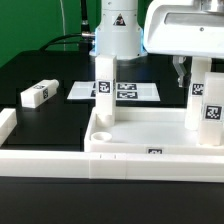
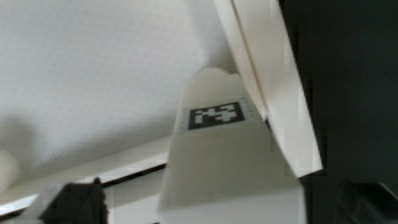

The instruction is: Assemble desk

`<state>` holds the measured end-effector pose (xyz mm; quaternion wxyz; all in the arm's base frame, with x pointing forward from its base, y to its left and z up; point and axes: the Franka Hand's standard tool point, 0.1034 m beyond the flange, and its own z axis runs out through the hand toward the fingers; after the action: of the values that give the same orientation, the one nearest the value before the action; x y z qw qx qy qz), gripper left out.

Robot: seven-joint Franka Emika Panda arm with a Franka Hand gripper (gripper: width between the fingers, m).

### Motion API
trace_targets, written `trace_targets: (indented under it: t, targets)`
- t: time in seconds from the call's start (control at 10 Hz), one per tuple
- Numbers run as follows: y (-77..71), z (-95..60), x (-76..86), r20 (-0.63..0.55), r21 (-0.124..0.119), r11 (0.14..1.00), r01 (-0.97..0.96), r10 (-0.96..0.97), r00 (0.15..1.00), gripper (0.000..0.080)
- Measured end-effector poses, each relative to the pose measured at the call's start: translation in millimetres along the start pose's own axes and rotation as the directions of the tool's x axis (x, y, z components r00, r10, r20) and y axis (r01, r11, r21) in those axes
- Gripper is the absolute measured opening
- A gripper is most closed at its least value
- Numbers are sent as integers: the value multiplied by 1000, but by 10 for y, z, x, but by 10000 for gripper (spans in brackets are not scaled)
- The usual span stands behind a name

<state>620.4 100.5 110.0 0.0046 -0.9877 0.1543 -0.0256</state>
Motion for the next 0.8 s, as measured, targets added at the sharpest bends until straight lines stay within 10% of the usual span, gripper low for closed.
trace_targets:
  t: [0.3, 0.5, 0.8]
  targets:
    - [27, 0, 14, 0, -1, 986, 165, -165, 986, 649]
    - [27, 0, 14, 0, -1, 987, 161, -161, 987, 390]
    - [28, 0, 14, 0, -1, 990, 139, -139, 990, 288]
